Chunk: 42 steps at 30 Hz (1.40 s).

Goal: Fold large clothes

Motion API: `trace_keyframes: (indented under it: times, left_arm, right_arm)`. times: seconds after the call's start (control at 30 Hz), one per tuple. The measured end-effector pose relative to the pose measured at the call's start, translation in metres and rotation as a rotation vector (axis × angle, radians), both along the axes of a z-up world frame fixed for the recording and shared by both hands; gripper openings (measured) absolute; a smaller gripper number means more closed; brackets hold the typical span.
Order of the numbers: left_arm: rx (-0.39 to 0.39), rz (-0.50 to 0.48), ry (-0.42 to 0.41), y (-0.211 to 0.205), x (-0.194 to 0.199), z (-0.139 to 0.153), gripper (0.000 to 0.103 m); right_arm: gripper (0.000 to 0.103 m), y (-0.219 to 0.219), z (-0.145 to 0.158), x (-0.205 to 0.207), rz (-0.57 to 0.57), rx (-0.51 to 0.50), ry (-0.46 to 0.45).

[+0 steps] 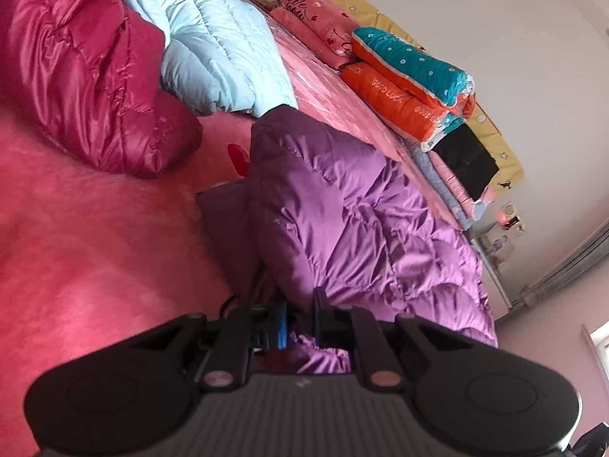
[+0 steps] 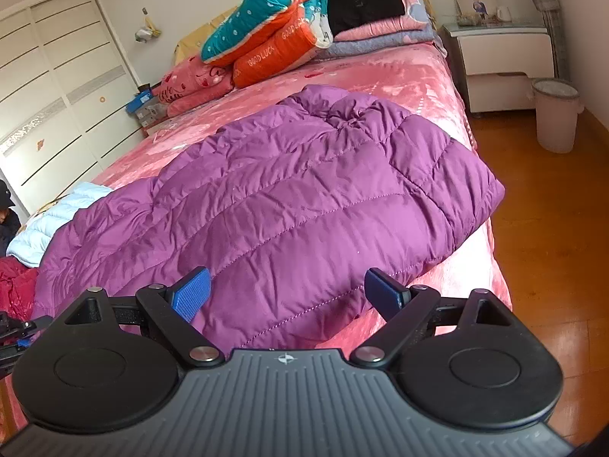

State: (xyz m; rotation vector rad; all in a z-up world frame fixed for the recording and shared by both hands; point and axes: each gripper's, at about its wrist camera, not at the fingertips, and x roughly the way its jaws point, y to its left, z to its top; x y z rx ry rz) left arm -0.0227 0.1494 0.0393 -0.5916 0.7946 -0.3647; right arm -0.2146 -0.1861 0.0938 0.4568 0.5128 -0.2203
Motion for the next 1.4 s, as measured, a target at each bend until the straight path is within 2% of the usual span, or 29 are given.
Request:
trace_keyframes:
  times: [0.13,0.2,0.33,0.43,0.6,0.67,0.83,0.97,1.03,1.2,1.23,1.3,1.37,1.4]
  left_arm:
    - [0.048,0.012,-0.024,0.002,-0.005,0.007,0.017]
    - [0.069,0.024,-0.047,0.003,-0.011,0.021,0.017]
    - [0.179,0.012,-0.148,-0.004,-0.026,0.051,0.017]
    - [0.222,-0.01,-0.175,-0.009,-0.022,0.062,0.028]
    - [0.216,0.036,-0.168,-0.007,0.003,0.062,0.049]
    - [0.205,0.049,-0.154,-0.009,0.015,0.061,0.063]
    - [0.16,0.064,-0.134,-0.01,0.046,0.049,0.07]
    - [0.078,0.065,-0.125,-0.005,0.063,0.035,0.076]
    - [0.046,0.042,-0.127,-0.008,0.069,0.031,0.078]
    - [0.025,-0.003,-0.15,-0.017,0.078,0.019,0.078]
    - [0.025,-0.007,-0.155,-0.018,0.079,0.018,0.074]
    - [0.038,-0.004,-0.166,-0.02,0.081,0.017,0.06]
    - [0.033,0.001,-0.173,-0.019,0.082,0.014,0.044]
    - [0.032,0.001,-0.178,-0.02,0.082,0.014,0.04]
  right_arm:
    - [0.103,0.0,-0.003,-0.002,-0.002,-0.02,0.004]
    - [0.103,-0.005,-0.002,-0.006,-0.01,-0.025,-0.002]
    - [0.103,-0.022,0.002,-0.018,-0.056,0.001,-0.037]
    - [0.103,-0.043,0.002,-0.026,-0.099,0.028,-0.059]
    - [0.103,-0.079,0.015,-0.023,-0.11,0.002,-0.099]
    - [0.103,-0.098,0.022,-0.013,-0.097,0.013,-0.117]
    - [0.103,-0.151,0.036,0.041,-0.023,0.045,-0.117]
    - [0.103,-0.177,0.035,0.101,0.079,0.059,-0.047]
    - [0.103,-0.187,0.031,0.124,0.091,0.054,-0.026]
    - [0.103,-0.213,0.008,0.172,0.136,0.202,0.045]
    - [0.103,-0.215,0.003,0.177,0.152,0.242,0.061]
    - [0.103,-0.217,-0.009,0.191,0.186,0.333,0.095]
    - [0.103,-0.212,-0.01,0.197,0.156,0.345,0.094]
    - [0.103,-0.211,-0.012,0.198,0.153,0.37,0.08]
